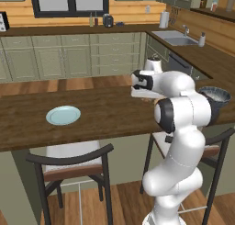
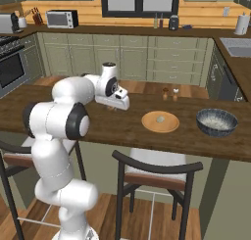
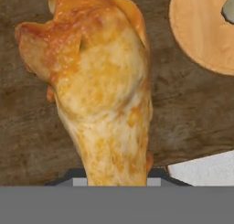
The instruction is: Pick the chicken drumstick and garlic from their plates and place them in the bowl. Then put the bowl in the fridge.
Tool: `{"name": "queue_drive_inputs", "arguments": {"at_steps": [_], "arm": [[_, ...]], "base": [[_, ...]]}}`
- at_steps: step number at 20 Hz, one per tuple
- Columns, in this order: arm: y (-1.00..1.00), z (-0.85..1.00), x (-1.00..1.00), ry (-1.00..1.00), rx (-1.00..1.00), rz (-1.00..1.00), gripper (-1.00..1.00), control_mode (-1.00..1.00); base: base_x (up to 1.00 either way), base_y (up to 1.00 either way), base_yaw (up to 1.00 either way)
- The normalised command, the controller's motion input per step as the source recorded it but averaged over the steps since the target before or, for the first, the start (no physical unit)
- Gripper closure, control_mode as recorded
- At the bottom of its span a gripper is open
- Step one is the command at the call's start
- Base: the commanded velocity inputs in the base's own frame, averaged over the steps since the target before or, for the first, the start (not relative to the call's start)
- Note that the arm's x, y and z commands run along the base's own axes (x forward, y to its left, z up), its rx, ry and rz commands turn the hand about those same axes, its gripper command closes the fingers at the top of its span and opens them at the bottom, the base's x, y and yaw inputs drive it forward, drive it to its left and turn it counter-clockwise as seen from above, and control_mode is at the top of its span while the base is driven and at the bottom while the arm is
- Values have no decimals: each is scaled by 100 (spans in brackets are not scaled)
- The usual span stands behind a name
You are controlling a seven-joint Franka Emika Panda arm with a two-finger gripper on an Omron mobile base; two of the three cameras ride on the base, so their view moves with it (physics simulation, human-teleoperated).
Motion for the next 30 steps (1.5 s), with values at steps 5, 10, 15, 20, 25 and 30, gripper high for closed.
{"name": "queue_drive_inputs", "arguments": {"at_steps": [5,10,15,20,25,30], "arm": [[-100,0,0,0,-8,-22,100,-100],[-100,8,0,0,-2,-23,100,-100],[-100,18,0,0,0,-22,100,-100],[-100,14,0,0,0,-20,100,-100],[-100,8,-1,0,0,-18,100,-100],[-99,0,0,-3,0,-7,100,-100]], "base": [[0,0,0],[0,0,0],[0,0,0],[0,0,0],[0,0,0],[0,0,0]]}}
